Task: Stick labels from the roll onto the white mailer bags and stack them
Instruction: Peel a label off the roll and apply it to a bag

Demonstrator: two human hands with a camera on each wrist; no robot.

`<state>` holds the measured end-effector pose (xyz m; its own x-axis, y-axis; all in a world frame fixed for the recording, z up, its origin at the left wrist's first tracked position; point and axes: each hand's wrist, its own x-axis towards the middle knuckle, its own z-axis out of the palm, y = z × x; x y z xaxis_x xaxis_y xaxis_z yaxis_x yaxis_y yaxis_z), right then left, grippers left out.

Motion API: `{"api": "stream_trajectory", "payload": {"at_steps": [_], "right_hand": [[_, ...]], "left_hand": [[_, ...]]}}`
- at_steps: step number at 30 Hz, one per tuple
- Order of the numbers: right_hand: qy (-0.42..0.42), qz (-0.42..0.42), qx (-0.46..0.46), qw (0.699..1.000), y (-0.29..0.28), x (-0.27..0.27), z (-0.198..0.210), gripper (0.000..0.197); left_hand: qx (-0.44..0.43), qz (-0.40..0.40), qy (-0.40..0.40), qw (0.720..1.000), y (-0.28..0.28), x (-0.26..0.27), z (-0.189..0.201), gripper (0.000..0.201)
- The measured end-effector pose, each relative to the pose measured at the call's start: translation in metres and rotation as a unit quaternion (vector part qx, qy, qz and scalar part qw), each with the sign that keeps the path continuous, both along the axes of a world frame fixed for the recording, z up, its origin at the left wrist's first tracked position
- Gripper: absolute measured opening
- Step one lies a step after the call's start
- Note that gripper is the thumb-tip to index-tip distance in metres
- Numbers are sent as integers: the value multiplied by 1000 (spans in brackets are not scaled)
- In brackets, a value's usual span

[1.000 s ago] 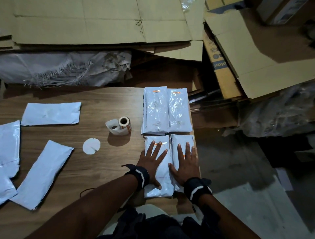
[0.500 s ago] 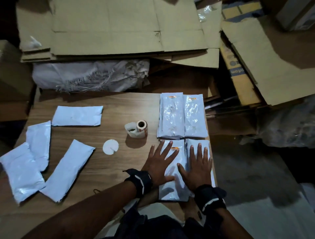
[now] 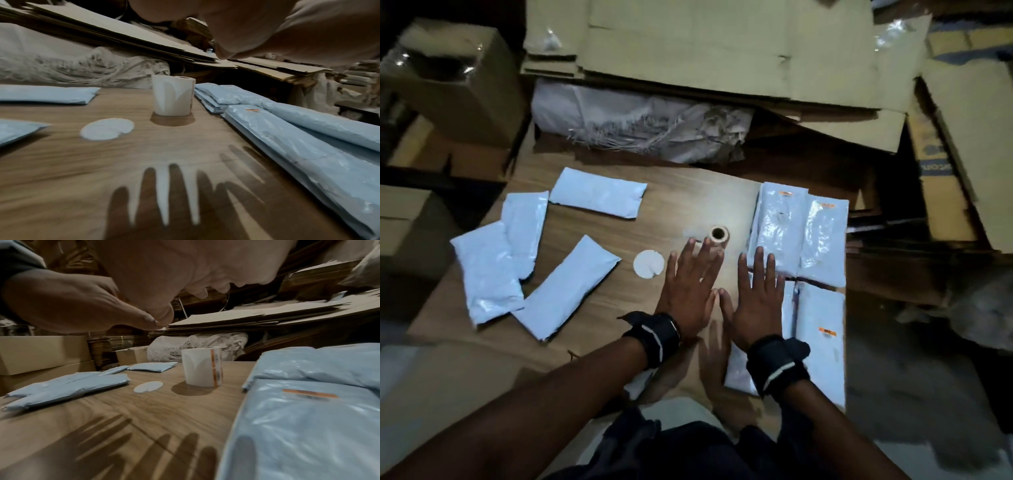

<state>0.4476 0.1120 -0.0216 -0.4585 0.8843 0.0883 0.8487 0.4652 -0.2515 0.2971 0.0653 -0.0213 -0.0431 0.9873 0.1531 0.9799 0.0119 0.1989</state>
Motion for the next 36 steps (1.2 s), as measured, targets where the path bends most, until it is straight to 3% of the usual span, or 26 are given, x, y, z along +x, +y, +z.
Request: {"api": "stream_trajectory", "payload": {"at_steps": [11, 21, 24, 28, 32, 36], "right_hand": [[-31, 82, -27, 996, -25, -108, 5, 79], [-58, 117, -83, 988, -51, -205, -7, 82], [-76, 104, -116, 985, -61, -232, -16, 79], [-27, 51, -196, 979, -69, -254, -38, 76], [19, -33, -326, 945, -73, -272, -52, 76], [54, -65, -396, 914, -73, -280, -55, 74]], "left_hand": [[-29, 81, 10, 996, -47, -110, -8, 85], [-113, 160, 0, 981, -89, -220, -36, 90], [-133, 156, -20, 979, -100, -248, -44, 88], [-176, 162, -108, 965, -104, -273, -54, 76], [-228, 185, -203, 934, -101, -295, -64, 75], [-256, 170, -244, 920, -96, -310, -75, 76]]}}
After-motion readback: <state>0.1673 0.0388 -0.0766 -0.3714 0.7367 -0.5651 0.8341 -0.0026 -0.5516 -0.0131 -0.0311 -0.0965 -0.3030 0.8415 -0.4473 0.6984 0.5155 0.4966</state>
